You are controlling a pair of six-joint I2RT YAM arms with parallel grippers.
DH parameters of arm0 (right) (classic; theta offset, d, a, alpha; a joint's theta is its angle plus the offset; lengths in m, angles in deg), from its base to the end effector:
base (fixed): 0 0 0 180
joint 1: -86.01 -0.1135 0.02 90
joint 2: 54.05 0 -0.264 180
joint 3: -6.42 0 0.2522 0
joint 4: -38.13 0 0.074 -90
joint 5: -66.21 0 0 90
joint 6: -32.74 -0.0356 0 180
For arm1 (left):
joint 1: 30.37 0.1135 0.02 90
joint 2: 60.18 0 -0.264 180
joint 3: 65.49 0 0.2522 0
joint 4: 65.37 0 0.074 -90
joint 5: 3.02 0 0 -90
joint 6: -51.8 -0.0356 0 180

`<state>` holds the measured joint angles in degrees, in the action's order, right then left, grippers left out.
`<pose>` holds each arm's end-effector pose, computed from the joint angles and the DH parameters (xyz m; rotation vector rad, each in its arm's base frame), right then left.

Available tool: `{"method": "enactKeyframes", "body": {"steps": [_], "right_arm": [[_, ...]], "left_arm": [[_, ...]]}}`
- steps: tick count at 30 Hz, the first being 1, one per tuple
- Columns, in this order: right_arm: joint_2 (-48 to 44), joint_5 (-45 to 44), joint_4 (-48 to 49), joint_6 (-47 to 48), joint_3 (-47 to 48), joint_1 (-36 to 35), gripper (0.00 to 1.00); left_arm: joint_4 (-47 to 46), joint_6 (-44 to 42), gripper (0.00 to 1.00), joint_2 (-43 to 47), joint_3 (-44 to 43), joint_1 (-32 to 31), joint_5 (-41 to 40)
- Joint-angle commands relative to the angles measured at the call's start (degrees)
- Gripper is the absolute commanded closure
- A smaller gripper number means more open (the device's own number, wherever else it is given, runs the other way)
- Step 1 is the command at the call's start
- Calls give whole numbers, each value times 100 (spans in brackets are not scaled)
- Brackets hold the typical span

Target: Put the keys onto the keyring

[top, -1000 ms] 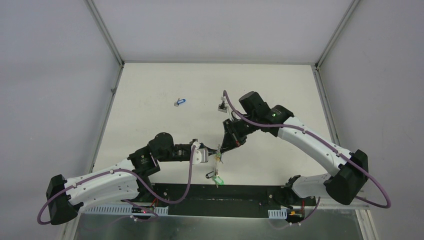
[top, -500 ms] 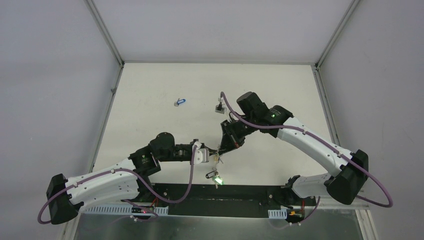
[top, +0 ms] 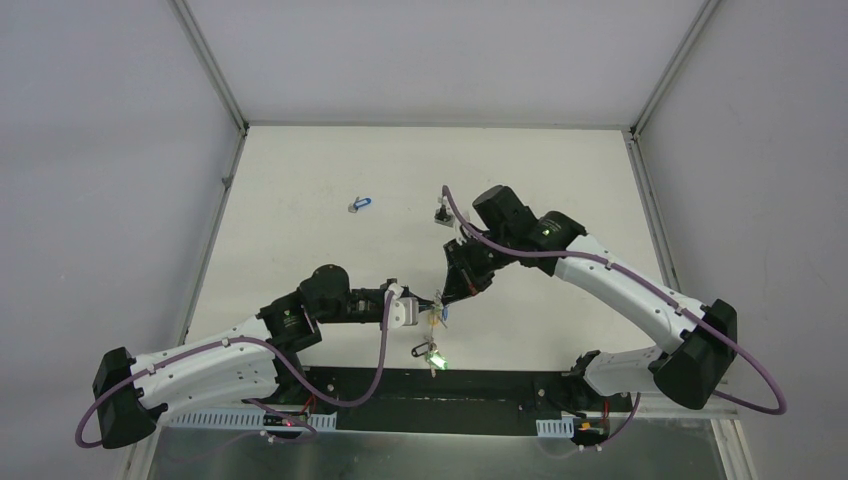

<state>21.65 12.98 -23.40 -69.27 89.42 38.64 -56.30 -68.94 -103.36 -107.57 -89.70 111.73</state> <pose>0.1637 0.2093 0.3182 -1.0807 2.4502 1.1944 0.0812 -0.1661 0.2705 1.4743 1.0157 -0.7381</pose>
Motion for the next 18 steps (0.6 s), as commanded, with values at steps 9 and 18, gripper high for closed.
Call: {"method": "enactKeyframes", "body": {"steps": [9,18], "right_arm": [[-195,-528,277,-363,235,-9,100],[-23,259,564,-530,175,-26,100]], "left_arm": [[-348,-28,100,47,-183,-61,249],[-346,-20,100,20,-194,-61,229]]}}
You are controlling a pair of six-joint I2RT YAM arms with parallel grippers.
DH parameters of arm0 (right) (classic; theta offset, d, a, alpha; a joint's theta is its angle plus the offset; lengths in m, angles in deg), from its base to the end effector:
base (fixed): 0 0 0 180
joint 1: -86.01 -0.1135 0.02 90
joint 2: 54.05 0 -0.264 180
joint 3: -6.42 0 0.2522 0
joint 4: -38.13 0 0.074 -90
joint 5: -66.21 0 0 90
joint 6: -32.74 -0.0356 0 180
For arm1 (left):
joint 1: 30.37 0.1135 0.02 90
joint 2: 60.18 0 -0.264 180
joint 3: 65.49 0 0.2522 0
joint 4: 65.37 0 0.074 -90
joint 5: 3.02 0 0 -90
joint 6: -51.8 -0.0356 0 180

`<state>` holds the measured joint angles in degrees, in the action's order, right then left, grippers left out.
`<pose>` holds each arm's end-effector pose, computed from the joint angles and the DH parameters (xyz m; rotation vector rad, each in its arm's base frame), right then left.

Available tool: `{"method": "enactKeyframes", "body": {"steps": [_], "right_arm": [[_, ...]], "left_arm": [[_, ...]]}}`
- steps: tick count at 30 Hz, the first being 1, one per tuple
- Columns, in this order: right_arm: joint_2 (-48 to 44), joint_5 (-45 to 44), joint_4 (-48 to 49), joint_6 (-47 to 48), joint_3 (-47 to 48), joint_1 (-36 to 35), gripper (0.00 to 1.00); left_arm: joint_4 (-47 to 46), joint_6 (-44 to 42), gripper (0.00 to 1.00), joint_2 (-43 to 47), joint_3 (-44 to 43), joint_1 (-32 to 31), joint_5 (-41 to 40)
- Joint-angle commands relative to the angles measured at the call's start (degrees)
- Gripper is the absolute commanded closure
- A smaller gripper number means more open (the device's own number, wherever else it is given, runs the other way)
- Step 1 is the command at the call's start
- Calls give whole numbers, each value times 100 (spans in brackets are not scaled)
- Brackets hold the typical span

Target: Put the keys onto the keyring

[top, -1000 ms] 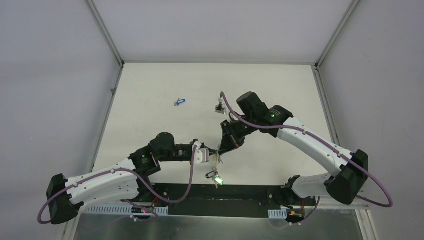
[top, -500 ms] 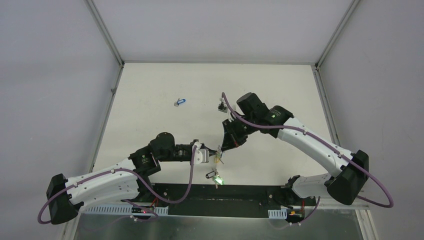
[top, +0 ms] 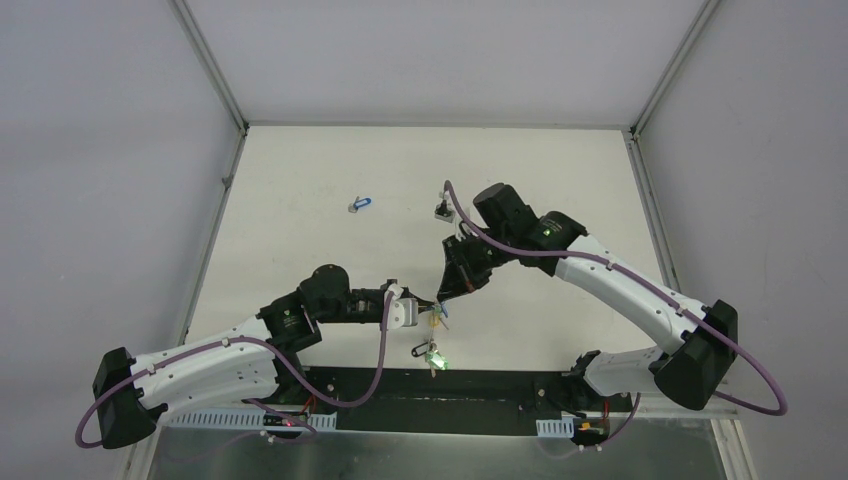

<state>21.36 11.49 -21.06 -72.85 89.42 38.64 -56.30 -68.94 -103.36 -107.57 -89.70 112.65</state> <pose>0.1660 0.2107 0.3215 -1.0014 2.4527 1.1929 0.0806 -0.1662 0.2706 1.4820 1.0062 -0.7520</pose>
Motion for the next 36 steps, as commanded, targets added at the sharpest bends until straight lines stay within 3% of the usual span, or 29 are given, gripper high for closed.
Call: {"method": "enactKeyframes", "body": {"steps": [1,16,36], "right_arm": [[22,469,333,-164,181,-26,100],[-7,629,18,-79,227,-42,100],[-70,795,-92,-846,154,-36,100]], "left_arm": [[-345,-8,100,19,-192,-62,132],[-348,47,100,-2,-200,-61,46],[-200,476,100,46,-270,-62,-383]]}}
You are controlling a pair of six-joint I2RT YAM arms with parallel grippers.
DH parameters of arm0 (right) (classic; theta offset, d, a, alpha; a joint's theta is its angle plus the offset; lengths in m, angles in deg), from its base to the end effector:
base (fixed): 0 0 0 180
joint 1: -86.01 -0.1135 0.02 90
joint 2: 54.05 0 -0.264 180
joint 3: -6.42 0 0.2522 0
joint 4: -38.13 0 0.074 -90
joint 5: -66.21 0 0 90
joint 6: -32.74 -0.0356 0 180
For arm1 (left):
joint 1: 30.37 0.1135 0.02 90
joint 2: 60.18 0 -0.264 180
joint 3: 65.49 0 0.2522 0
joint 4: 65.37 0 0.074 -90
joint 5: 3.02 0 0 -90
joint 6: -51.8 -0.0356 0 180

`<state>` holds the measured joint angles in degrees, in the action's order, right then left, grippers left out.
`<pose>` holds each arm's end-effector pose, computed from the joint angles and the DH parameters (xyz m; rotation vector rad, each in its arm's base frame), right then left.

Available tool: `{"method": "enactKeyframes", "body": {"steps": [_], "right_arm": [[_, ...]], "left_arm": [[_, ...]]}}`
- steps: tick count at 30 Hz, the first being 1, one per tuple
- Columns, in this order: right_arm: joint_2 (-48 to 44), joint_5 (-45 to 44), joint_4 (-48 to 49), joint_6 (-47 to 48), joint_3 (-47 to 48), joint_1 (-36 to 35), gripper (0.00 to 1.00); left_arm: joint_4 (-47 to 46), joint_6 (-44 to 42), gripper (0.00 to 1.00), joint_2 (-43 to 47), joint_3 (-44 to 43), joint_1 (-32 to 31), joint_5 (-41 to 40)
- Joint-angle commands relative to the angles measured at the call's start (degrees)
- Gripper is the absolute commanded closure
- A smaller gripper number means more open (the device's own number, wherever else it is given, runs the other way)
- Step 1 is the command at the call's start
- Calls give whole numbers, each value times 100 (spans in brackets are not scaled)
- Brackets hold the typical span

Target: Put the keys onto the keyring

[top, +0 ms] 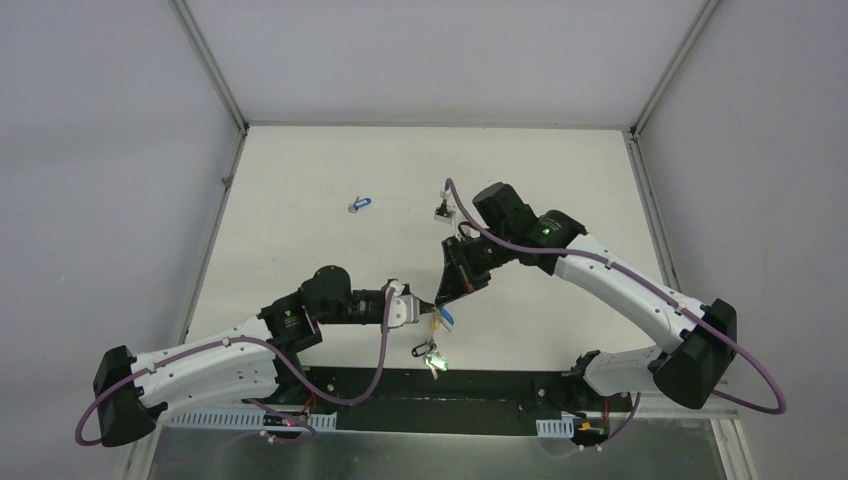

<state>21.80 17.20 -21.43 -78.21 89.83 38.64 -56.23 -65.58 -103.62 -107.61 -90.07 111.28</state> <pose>0.1640 0.2127 0.3232 -0.9449 2.5213 1.3423 0.0808 -0.1672 0.2699 1.4528 1.0672 -0.7779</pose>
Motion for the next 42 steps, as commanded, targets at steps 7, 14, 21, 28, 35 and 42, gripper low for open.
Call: {"method": "enactKeyframes", "body": {"steps": [7,14,21,28,35,42], "right_arm": [[-107,119,107,-625,180,-31,100],[-53,-196,81,-1028,169,-40,100],[-53,-343,241,-1382,162,-47,100],[-25,-519,302,-1656,220,-61,100],[-79,-894,-27,-1377,506,-69,98],[-66,-880,-76,-1183,711,-113,90]], "left_arm": [[-104,250,100,36,-342,-24,-321],[-21,666,100,-7,-491,-25,-578],[5,1189,100,-135,-653,-26,-766],[47,1823,100,-304,-865,-24,-1234],[-361,2346,100,-317,-859,-24,-1759],[-1091,2376,100,-327,-727,-24,-1938]]}}
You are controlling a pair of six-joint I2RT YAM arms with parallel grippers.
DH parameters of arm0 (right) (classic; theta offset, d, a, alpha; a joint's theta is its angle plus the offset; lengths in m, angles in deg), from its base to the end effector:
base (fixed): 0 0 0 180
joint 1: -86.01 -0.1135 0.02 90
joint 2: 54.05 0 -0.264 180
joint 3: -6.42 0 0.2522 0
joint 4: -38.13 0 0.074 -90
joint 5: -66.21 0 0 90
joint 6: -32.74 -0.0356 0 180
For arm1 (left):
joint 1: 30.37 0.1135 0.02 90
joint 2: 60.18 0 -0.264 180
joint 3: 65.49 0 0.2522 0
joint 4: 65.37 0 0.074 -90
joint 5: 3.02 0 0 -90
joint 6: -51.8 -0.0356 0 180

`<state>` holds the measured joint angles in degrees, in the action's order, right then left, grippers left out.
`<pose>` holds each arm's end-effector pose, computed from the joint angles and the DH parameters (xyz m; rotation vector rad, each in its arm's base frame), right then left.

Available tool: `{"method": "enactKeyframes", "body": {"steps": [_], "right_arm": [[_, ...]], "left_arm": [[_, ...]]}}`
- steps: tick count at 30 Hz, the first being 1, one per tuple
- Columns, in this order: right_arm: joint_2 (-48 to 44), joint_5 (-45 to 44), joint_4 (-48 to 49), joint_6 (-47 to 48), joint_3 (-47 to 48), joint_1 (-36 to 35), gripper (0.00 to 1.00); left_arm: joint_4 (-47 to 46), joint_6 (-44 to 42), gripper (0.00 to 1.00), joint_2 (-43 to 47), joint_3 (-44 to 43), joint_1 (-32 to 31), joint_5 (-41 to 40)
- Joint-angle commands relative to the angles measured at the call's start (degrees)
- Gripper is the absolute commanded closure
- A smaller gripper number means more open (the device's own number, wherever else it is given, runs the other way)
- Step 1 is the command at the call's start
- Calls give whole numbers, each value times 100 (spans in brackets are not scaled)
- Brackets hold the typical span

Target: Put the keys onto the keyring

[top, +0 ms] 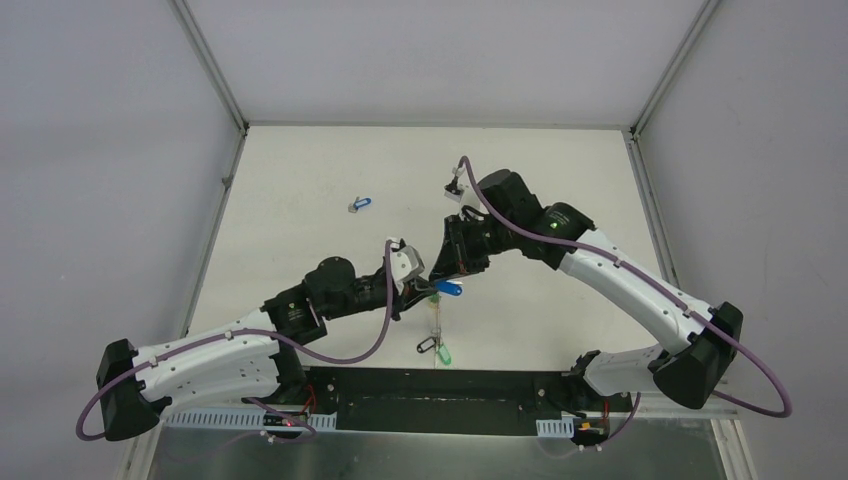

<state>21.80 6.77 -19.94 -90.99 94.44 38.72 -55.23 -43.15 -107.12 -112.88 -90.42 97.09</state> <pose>0.1731 0.2142 0.3475 -0.5967 2.5651 1.2324 0.0942 -0.1759 0.2900 1.0871 1.4548 -0.8488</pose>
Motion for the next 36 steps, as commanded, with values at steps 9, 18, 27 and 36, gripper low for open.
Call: {"method": "enactKeyframes", "body": {"steps": [9,18,27,36], "right_arm": [[-21,171,-207,105,426,-141,83],[-266,19,-307,203,654,-149,68],[-577,-61,-309,557,762,-158,47],[-862,-318,-294,792,767,-158,41]], "left_arm": [[-1446,-231,100,-47,-200,9,-727],[-2031,-791,100,141,37,11,-795],[-2394,-1307,100,235,146,11,-704],[-2346,-1442,100,296,146,10,-613]]}}
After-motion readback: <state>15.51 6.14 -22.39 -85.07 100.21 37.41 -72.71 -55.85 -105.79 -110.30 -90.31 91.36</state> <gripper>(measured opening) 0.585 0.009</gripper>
